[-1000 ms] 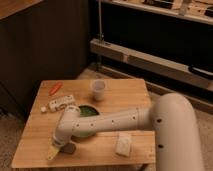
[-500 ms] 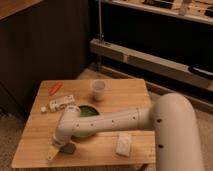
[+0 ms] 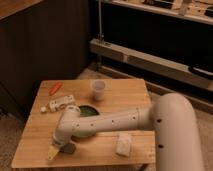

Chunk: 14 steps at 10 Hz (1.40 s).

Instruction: Place the eraser on the white sponge

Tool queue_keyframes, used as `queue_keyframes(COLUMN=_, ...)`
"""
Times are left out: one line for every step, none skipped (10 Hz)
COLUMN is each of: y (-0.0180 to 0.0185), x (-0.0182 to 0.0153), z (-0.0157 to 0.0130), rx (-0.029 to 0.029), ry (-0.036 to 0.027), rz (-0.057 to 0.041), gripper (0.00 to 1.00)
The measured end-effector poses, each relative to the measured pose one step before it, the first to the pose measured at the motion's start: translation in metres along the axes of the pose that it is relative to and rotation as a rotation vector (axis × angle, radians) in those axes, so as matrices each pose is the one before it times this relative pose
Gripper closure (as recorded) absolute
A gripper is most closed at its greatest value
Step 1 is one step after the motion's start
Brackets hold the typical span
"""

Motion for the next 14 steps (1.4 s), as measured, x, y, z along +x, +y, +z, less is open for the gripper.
queue_keyframes(y=0.00002, x=0.00002, z=-0.00002, rx=-0.00007, ry=0.00000, rz=-0.00006, gripper=0.20)
queue_keyframes(y=0.00001, x=0.00001, z=0.00000, rx=0.00002, ry=0.00003, rz=0.00006, gripper=0.20)
queue_keyframes(y=-0.00001, x=-0.00001, z=0.00000, rx=0.00006, ry=0.00001, rz=0.00006, gripper=0.20)
queue_keyframes(y=0.00000, x=0.00002, z=-0.00001, rx=-0.00004, ry=0.00000, rz=-0.00005, gripper=0.20)
queue_keyframes(y=0.00002, x=-0.00001, z=0.00000, rx=-0.00005, ry=0.00002, rz=0.00000, gripper=0.20)
queue_keyframes(y=0.00001, x=-0.00004, z=0.00000, rx=-0.00001, ry=-0.00008, rz=-0.00001, gripper=0.22)
queue_keyframes(y=0.00009, x=0.00007, z=-0.00007, rx=-0.00013, ry=0.00019, rz=0.00016, gripper=0.29)
queue_keyframes(y=0.00004, x=0.00005, z=-0.00005, rx=-0.00012, ry=0.00005, rz=-0.00005, gripper=0.40)
queue_keyframes(y=0.00019, x=0.00005, z=-0.00013, rx=-0.00034, ry=0.00020, rz=0.00028, gripper=0.48)
queue_keyframes(y=0.00161, x=-0.00012, z=-0.00168, rx=-0.00258, ry=0.00178, rz=0.00284, gripper=0.60)
queue_keyframes(y=0.00024, x=-0.00091, z=0.00011, rx=-0.00013, ry=-0.00193, rz=0.00044, gripper=0.65)
queue_keyframes(y=0.00183, x=0.00070, z=-0.00154, rx=-0.00263, ry=-0.00145, rz=0.00283, gripper=0.80)
queue_keyframes(y=0.00040, x=0.00024, z=-0.00015, rx=-0.00018, ry=0.00091, rz=0.00093, gripper=0.90)
queue_keyframes(y=-0.00015, x=0.00029, z=-0.00011, rx=0.00023, ry=0.00114, rz=-0.00056, gripper=0.96)
